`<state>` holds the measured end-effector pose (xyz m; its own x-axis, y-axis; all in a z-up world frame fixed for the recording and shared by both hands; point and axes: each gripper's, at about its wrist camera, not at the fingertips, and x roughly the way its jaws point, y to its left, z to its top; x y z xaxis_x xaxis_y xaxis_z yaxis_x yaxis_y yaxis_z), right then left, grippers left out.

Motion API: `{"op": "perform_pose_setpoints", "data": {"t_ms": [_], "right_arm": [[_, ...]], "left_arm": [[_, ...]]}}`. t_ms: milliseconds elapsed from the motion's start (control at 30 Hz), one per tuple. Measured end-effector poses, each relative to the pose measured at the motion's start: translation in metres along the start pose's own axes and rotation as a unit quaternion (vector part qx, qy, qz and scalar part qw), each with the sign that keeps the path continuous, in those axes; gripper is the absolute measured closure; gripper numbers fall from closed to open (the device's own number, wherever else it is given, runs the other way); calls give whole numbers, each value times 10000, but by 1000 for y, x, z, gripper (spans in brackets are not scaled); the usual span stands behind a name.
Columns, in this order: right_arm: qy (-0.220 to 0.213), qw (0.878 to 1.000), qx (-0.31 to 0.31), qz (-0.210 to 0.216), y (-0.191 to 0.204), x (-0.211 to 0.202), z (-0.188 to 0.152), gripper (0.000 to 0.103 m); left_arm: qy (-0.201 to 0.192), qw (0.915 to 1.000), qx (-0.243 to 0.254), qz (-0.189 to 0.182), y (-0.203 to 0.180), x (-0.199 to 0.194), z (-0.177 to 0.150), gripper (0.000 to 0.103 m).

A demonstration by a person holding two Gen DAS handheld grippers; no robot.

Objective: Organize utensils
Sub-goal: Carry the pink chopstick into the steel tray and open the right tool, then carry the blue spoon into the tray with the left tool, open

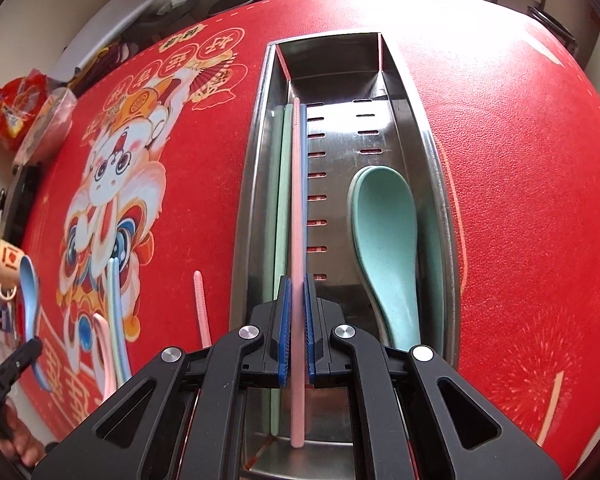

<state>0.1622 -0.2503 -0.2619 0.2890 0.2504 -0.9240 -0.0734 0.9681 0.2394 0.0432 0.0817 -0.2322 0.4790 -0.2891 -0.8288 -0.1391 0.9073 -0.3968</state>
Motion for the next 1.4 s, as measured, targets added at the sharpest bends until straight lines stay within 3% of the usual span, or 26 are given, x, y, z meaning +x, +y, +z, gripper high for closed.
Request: {"op": "perform_pose_setpoints", "data": {"t_ms": [467,500,600,700,867,967,1400], "right_arm": [[-441,9985,-134,-296,2,-49,-24,94],[-470,9984,-129,-280,1,-53,-27,91],[-667,9976,-48,-196,-4,-65,-35,50],[-738,9972,-56,-128,-7,-72,-40,49],[-795,9968,52,20,-16,-80,-48,37],[-820,9966,89,-25,-21,-82,-50,17],[-931,9953,202,-195,-42,-90,-53,15]], "left_arm": [[38,9997,205,-145,-23,2,6,91],[42,9996,231,-164,-25,3,7,91],[68,9992,314,-217,-34,4,8,91],[105,9988,394,-266,-44,7,9,91],[149,9979,541,-322,-59,11,8,91],[170,9975,605,-331,-67,14,8,91],[240,9966,725,-305,-94,21,9,91]]}}
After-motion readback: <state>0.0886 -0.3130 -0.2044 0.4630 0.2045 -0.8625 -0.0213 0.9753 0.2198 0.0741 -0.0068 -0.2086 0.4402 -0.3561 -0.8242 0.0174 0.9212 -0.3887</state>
